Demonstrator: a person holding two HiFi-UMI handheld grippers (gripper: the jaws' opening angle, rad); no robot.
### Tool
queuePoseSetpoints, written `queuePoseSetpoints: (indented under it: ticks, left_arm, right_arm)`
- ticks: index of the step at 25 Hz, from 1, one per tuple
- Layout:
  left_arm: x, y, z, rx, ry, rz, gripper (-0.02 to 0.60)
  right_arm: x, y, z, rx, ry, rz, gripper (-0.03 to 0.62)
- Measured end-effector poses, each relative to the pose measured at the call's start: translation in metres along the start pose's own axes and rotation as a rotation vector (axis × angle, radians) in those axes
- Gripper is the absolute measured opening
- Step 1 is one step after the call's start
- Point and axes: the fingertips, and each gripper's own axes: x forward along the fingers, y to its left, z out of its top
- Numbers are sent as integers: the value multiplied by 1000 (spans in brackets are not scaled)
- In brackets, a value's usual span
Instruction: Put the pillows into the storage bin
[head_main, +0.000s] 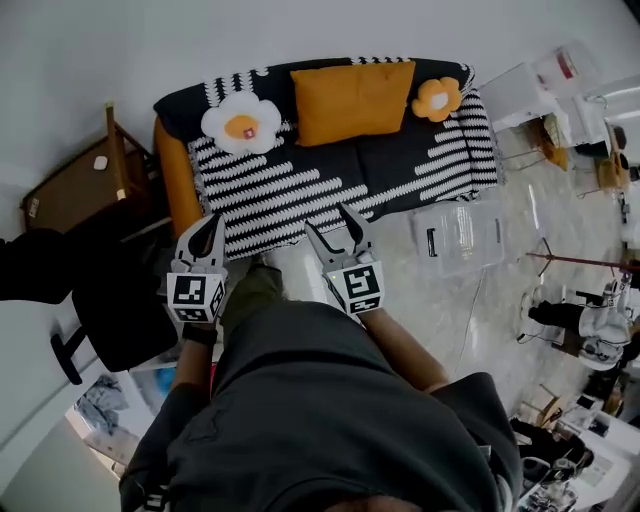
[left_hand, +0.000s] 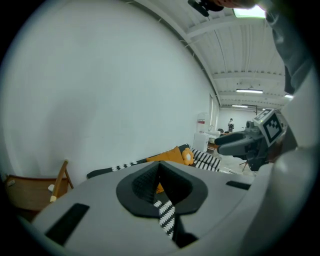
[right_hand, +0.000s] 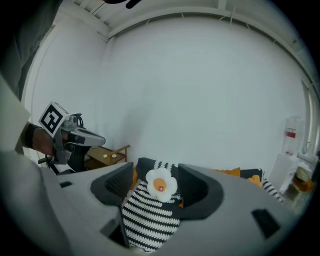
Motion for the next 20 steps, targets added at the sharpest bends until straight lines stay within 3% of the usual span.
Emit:
queuePoseSetpoints:
  ticks: [10,20]
  left_arm:
    - [72,93,0,-50,45,-19,3]
    - [140,154,-44,-80,108,26,3]
  right_arm:
    - [119,-7,15,-9,97,-4,281]
    - [233,-23,-29,-27,171,43,281]
